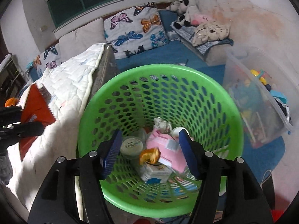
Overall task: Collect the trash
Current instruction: 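Carry the red bag and bread slice to the green basket and release both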
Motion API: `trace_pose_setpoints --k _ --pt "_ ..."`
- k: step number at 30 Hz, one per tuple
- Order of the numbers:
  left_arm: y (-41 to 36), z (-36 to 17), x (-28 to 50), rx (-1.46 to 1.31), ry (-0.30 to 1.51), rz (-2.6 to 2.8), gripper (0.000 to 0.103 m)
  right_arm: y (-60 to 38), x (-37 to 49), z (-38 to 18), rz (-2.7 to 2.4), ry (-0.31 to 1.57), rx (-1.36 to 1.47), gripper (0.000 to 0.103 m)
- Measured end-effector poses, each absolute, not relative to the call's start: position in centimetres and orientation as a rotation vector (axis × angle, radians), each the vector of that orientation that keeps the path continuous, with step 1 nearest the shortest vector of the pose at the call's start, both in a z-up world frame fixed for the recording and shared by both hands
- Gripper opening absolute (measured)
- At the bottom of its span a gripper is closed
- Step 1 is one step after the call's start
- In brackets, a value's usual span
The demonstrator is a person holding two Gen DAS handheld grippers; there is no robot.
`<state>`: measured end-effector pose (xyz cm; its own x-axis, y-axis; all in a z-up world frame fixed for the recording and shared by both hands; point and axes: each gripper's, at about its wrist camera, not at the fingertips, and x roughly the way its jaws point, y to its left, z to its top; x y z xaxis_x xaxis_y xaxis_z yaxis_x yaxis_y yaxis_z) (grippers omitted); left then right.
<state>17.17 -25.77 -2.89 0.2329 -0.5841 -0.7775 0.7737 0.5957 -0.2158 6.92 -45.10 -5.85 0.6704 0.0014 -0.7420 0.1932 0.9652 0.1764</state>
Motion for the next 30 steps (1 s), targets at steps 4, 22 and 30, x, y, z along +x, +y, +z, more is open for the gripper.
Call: trace_pose_setpoints --k 4,22,30 --pt "-27.7 -3.5 17.4 0.233 0.971 -0.944 0.034 -45.6 5.7 -5.5 -0.122 0.810 0.251 0.076" --pt "-31.4 -6.2 17.9 0.164 1.032 -0.913 0.060 -45.7 2.6 -5.5 -0.156 0.775 0.286 0.095" --pt "-30.9 -6.0 17.9 0.134 1.024 -0.907 0.074 -45.4 2.1 -5.5 -0.169 0.761 0.297 0.098"
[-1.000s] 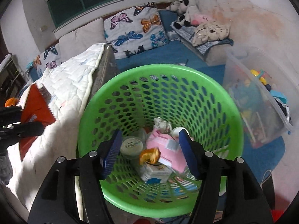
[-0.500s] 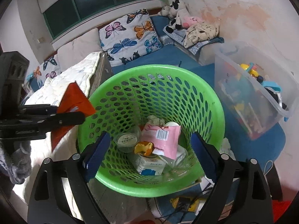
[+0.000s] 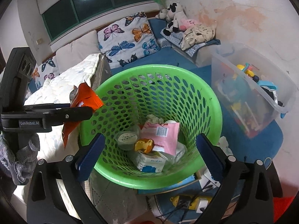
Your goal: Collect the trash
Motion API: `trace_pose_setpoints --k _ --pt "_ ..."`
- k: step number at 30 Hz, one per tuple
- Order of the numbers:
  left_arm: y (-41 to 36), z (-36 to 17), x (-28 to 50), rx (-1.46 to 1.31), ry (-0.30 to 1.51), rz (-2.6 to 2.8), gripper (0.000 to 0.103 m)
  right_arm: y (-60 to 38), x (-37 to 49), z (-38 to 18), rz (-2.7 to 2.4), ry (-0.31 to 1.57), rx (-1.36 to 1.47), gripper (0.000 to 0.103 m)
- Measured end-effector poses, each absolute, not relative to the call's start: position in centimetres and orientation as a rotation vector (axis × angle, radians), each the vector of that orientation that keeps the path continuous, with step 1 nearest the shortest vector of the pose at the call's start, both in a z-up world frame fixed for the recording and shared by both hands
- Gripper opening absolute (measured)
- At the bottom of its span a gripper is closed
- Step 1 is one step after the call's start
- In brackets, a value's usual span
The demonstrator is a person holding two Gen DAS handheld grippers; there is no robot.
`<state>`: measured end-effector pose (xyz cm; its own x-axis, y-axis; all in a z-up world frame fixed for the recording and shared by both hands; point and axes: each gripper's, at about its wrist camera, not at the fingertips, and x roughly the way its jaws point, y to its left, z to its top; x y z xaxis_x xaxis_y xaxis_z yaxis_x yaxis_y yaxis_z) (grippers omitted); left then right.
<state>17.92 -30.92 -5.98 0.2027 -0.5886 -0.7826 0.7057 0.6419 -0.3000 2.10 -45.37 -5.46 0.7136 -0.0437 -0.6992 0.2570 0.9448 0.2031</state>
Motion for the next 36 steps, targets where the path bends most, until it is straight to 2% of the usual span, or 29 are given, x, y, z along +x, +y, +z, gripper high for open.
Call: trace_pose_setpoints --k 3,13,23,36 --pt "-30.6 -5.7 17.7 0.132 1.011 -0.907 0.080 -45.3 1.8 -5.4 -0.170 0.757 0.301 0.098" --pt "-30.2 -5.4 17.5 0.115 1.002 -0.907 0.086 -45.2 1.0 -5.1 -0.180 0.743 0.305 0.098" --pt "-29.6 -4.4 17.0 0.121 0.972 -0.887 0.087 -44.8 0.7 -4.8 -0.169 0.737 0.305 0.098" --pt "-24.1 -2.6 15.0 0.156 0.870 -0.765 0.087 -41.1 1.0 -4.3 -0.115 0.742 0.285 0.098"
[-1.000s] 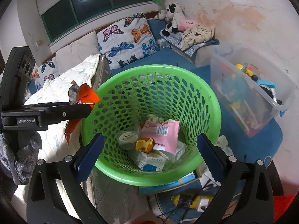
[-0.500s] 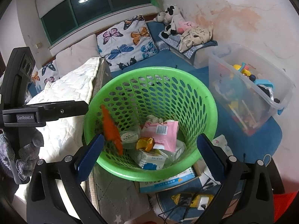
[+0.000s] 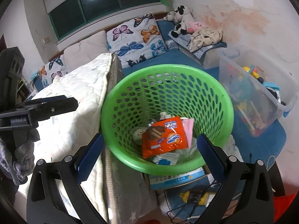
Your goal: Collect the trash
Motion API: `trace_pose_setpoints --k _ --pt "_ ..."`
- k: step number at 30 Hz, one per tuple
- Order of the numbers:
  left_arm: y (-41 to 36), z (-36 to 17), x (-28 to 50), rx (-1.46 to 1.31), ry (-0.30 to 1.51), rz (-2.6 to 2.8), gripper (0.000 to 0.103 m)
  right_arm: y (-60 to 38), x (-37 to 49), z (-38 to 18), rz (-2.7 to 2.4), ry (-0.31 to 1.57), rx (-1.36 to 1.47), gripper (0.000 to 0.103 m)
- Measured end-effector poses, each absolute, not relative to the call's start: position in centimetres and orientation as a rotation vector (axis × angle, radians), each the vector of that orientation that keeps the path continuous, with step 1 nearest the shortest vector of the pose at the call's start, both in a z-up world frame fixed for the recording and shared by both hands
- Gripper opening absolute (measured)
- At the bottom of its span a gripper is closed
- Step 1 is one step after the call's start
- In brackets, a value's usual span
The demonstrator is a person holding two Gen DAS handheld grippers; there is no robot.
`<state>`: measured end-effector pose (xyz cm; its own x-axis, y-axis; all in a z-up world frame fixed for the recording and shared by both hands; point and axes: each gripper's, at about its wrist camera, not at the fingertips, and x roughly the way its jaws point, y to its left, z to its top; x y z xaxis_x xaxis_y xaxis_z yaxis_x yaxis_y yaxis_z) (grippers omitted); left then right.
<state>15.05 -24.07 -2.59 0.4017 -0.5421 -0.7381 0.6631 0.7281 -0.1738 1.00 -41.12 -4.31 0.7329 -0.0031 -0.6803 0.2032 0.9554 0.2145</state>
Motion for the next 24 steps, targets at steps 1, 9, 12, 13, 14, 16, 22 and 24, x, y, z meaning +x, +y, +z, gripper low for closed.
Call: trace_pose_setpoints --k 1,9,12,13,14,16,22,24 --pt "-23.4 -2.5 14.9 0.157 0.861 -0.750 0.087 -40.8 1.0 -4.3 -0.113 0.742 0.284 0.098" --pt "-17.9 -1.2 13.7 0.129 0.791 -0.633 0.089 -37.8 1.4 -3.9 -0.089 0.744 0.305 0.098" --pt "-16.1 -0.8 13.1 0.126 0.769 -0.594 0.090 -36.6 1.5 -3.6 -0.076 0.746 0.305 0.098" --pt "-15.3 -0.7 12.9 0.123 0.763 -0.577 0.091 -36.2 1.5 -3.6 -0.073 0.747 0.302 0.098" --pt "-14.7 -0.7 12.8 0.117 0.759 -0.564 0.092 -35.5 1.6 -3.5 -0.068 0.745 0.296 0.098" --pt "-13.1 -0.6 12.4 0.102 0.751 -0.535 0.092 -34.7 1.8 -3.3 -0.065 0.747 0.280 0.098" --pt "-9.6 -0.6 11.2 0.087 0.730 -0.463 0.093 -32.3 2.0 -2.9 -0.037 0.737 0.245 0.098" --pt "-8.6 -0.6 10.8 0.081 0.723 -0.447 0.093 -31.5 2.1 -2.6 -0.025 0.733 0.238 0.098"
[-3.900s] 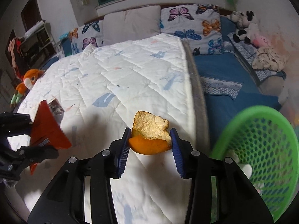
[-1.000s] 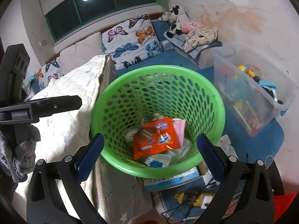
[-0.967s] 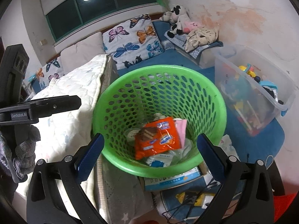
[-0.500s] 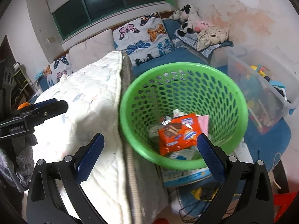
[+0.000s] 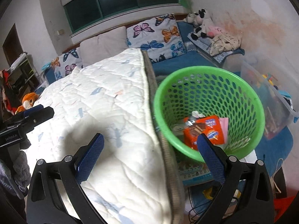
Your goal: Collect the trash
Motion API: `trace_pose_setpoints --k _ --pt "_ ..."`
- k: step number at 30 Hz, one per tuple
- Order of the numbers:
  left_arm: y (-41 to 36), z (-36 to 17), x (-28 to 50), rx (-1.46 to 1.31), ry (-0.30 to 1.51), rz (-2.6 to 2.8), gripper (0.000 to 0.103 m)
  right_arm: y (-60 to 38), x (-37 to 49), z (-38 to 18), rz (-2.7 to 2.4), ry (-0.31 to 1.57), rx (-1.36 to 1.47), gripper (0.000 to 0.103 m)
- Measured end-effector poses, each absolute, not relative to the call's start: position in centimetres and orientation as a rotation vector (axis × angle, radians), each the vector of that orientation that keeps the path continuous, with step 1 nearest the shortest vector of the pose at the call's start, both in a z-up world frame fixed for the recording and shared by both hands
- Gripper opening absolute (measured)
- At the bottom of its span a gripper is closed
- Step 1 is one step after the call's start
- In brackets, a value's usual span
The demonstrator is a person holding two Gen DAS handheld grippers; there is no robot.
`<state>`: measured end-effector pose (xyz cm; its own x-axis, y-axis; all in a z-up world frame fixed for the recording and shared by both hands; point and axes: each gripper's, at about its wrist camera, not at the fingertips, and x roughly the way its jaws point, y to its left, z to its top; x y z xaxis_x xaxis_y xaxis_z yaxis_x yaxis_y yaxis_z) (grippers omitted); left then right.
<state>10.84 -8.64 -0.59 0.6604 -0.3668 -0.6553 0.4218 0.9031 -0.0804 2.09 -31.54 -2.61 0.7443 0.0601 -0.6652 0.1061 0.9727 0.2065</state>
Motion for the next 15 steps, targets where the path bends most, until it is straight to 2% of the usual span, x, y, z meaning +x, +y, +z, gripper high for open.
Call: trace_pose_setpoints --k 15 --pt "-3.4 0.2 8.1 0.050 0.666 -0.310 0.096 -28.2 2.1 -1.4 0.034 0.700 0.189 0.098"
